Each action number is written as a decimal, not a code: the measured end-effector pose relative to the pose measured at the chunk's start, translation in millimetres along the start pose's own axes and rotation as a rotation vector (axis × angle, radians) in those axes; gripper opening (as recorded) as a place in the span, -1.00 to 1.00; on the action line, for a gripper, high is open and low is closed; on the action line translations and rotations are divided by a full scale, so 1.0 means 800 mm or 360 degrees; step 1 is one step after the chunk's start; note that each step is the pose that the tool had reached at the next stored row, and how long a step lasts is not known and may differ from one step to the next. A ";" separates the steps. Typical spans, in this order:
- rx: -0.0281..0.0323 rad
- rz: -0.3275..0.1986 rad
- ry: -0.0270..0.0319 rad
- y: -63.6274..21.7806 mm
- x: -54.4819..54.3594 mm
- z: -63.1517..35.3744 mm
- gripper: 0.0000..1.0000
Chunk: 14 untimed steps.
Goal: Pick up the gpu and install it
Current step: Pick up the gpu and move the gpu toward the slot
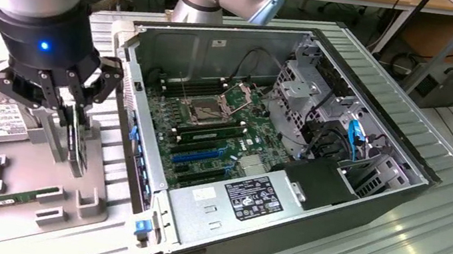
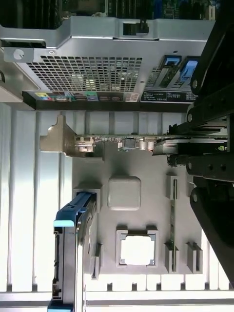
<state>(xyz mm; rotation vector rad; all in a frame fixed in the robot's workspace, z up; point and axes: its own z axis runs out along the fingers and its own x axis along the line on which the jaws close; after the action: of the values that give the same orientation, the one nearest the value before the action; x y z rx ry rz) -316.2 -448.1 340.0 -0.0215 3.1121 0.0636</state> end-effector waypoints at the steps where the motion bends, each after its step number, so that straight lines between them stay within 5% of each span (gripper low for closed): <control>1: -0.00001 0.0000 -0.00002 0.000 0.000 -0.006 -0.47; 10: -0.00009 -0.0002 0.00000 -0.005 -0.017 -0.071 -0.47; 14: -0.00161 -0.0002 0.00001 -0.008 -0.033 -0.093 -0.47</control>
<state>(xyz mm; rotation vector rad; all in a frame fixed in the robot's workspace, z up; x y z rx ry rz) -291.6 -457.5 414.6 -0.0236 3.1118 0.0793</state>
